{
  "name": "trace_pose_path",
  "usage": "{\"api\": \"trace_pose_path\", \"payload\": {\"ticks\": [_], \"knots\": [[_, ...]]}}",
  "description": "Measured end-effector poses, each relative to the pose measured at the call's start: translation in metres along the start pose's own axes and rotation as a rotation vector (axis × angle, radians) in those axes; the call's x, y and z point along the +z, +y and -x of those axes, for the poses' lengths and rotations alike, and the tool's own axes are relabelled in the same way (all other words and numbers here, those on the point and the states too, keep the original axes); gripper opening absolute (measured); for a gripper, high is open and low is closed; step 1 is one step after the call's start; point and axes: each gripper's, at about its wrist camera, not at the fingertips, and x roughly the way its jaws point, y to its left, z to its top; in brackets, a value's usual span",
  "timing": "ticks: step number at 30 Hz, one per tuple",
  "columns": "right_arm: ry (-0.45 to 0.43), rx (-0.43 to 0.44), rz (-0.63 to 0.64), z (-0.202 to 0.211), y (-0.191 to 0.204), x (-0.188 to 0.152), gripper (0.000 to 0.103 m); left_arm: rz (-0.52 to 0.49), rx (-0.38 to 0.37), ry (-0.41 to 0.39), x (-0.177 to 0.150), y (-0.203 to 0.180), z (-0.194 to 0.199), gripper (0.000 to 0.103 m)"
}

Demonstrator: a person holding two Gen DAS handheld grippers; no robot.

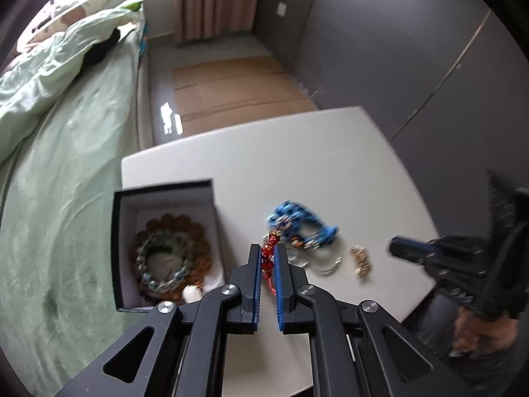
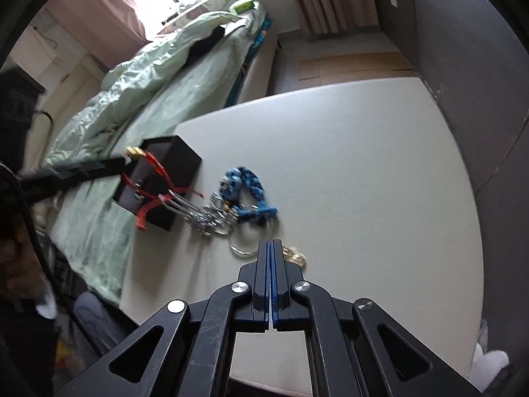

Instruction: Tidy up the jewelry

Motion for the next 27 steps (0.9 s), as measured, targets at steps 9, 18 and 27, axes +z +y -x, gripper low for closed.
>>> {"api": "trace_pose_path", "payload": {"ticks": [9,18,27], "knots": [[0.130,-0.089,0.039,-0.036,0.005,0.000,0.064,0.019,-0.120,-0.150,0.008,0.003,0.065,0.007],[0.177,-0.274,0.178,-0.067,0.024,-0.010,0.046,-0.026,-0.172,-0.262,0.018,-0.016,0.119,0.007],[0.115,-0.234,0.162,-0.042,0.017,-0.004,0.013,-0.048,-0.202,-0.370,0.022,-0.023,0.165,0.007]]}}
